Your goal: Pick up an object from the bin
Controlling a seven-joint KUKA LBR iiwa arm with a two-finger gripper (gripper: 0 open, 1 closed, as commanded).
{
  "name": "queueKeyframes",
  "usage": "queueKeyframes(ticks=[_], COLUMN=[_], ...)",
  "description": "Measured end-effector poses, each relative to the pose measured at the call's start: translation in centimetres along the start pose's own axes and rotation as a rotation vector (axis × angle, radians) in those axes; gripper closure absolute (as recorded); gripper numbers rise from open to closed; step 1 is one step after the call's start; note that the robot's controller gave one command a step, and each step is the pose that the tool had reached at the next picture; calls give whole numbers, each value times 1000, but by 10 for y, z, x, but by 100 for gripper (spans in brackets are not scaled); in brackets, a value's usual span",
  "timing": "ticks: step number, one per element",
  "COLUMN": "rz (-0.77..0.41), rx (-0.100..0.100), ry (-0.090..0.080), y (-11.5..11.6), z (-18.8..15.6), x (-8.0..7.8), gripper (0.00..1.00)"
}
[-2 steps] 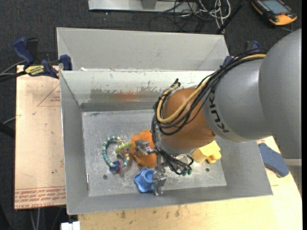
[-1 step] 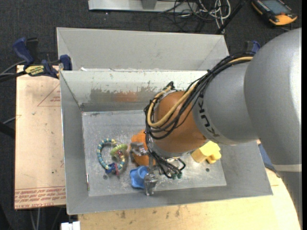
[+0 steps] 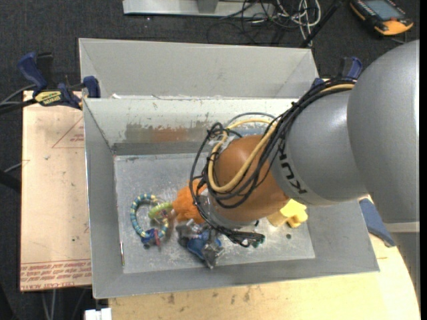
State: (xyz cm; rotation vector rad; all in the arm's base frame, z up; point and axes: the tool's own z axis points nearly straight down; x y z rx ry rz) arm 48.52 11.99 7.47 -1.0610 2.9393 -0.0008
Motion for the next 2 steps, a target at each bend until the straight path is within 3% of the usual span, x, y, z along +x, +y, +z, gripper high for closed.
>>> queueKeyframes(ticks=[1, 2], rz=[0, -76], rx=[0, -6], ry=[0, 12], y=[0, -25], z=[0, -151], x=[0, 1], gripper=[100, 100])
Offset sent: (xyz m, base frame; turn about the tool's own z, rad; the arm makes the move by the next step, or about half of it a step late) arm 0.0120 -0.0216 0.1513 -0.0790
